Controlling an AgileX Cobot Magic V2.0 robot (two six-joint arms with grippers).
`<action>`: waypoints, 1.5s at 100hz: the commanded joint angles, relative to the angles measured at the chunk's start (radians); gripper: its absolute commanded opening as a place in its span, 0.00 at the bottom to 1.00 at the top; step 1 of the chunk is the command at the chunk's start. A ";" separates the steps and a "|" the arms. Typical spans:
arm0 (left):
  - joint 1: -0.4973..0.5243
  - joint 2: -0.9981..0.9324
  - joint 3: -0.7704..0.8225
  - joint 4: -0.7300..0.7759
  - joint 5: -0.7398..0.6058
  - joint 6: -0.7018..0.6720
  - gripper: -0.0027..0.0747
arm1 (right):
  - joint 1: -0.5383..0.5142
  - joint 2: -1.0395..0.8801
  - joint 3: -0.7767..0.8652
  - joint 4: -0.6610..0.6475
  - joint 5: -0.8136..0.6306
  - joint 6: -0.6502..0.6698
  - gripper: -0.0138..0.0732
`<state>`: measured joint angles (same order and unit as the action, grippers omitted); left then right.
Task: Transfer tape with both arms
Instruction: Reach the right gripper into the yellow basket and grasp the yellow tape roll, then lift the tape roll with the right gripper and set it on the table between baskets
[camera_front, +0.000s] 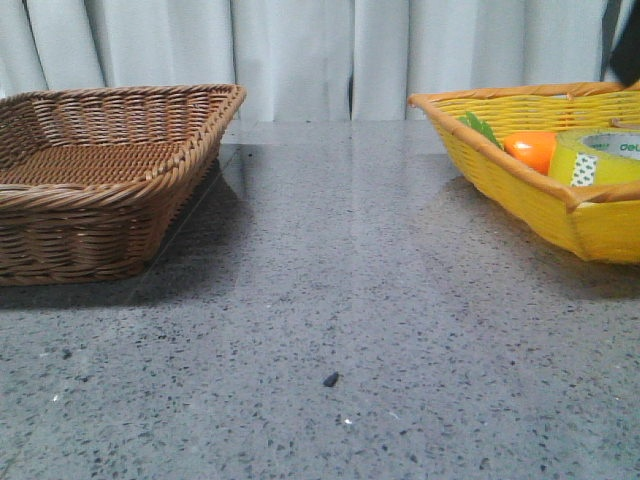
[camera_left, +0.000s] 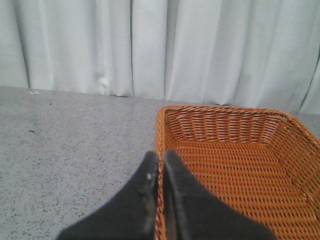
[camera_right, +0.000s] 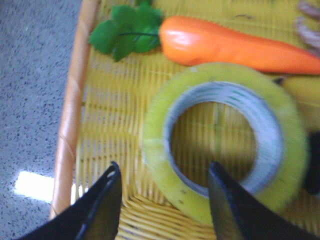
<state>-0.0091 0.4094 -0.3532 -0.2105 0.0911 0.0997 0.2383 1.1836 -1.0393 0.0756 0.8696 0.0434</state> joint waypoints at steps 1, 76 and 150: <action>0.003 0.012 -0.036 -0.010 -0.073 -0.006 0.01 | 0.022 0.052 -0.068 -0.001 -0.024 -0.003 0.53; 0.003 0.012 -0.036 -0.010 -0.073 -0.006 0.01 | 0.023 0.307 -0.119 -0.023 -0.019 -0.003 0.45; 0.003 0.012 -0.036 -0.010 -0.073 -0.006 0.01 | 0.109 0.303 -0.420 -0.046 0.225 -0.019 0.10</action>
<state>-0.0091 0.4094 -0.3532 -0.2105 0.0911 0.0997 0.3018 1.5296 -1.3388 0.0399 1.0767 0.0416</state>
